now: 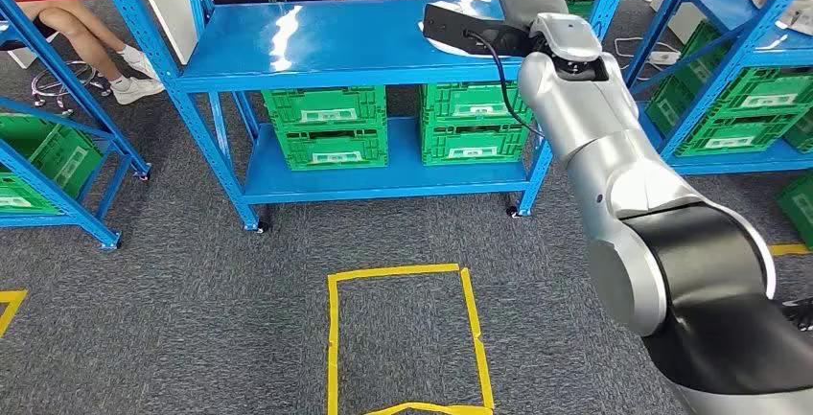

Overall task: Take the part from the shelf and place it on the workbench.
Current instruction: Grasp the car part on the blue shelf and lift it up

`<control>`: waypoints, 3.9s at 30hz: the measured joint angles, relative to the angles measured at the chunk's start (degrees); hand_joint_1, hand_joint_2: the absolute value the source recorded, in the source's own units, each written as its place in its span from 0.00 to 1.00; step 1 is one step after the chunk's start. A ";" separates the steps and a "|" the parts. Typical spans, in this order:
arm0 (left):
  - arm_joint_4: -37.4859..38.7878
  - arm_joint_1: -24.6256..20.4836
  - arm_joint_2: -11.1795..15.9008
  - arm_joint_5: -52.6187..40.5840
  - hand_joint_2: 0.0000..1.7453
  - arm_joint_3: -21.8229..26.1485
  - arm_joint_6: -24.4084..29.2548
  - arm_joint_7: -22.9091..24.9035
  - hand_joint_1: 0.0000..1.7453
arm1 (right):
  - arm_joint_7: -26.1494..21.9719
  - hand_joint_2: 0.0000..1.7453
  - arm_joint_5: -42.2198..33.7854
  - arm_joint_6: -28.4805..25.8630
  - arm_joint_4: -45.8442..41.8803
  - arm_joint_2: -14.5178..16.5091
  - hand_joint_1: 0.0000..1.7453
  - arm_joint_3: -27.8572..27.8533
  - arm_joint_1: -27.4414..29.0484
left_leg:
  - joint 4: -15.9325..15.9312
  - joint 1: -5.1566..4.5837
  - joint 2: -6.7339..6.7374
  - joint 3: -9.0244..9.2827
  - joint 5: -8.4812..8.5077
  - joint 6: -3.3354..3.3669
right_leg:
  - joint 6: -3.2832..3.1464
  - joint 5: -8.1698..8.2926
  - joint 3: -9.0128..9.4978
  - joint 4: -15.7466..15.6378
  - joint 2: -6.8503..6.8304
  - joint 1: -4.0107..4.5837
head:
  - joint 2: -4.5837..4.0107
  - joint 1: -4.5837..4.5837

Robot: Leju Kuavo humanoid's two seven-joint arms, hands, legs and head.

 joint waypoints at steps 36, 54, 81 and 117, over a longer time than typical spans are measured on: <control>0.44 -1.65 0.50 -3.19 0.00 -2.95 0.00 1.21 0.00 | 3.34 0.00 -3.85 2.89 0.00 -2.88 0.00 11.20 -1.33 | 0.00 0.00 0.10 -0.01 0.00 0.00 | -0.01 0.01 -0.07 -0.05 0.09 0.00 | 0.00 0.00; 0.46 -1.27 0.98 -2.23 0.00 -2.92 0.00 0.44 0.00 | 5.10 0.00 -5.93 3.21 0.15 -3.52 0.00 12.59 -0.91 | -1.68 0.26 0.66 1.25 -0.22 1.35 | 0.93 -1.87 -12.04 15.44 -0.03 -0.50 | 0.00 0.22; 0.72 -0.86 1.35 -2.13 0.00 -2.85 -0.52 0.47 0.00 | 5.50 0.00 -7.67 3.61 0.13 -3.61 0.00 13.76 -1.13 | -1.96 0.24 0.79 -3.88 4.79 0.89 | 0.02 -2.40 -2.93 7.71 0.12 -0.17 | 0.00 0.17; 0.91 -1.23 1.37 -2.58 0.00 -2.77 -1.91 0.54 0.00 | 6.16 0.00 -11.19 2.96 0.66 -6.39 0.00 16.31 1.32 | -2.31 0.25 0.47 -1.24 3.28 0.68 | 0.80 -2.06 -9.83 10.00 0.18 -0.81 | 0.00 0.23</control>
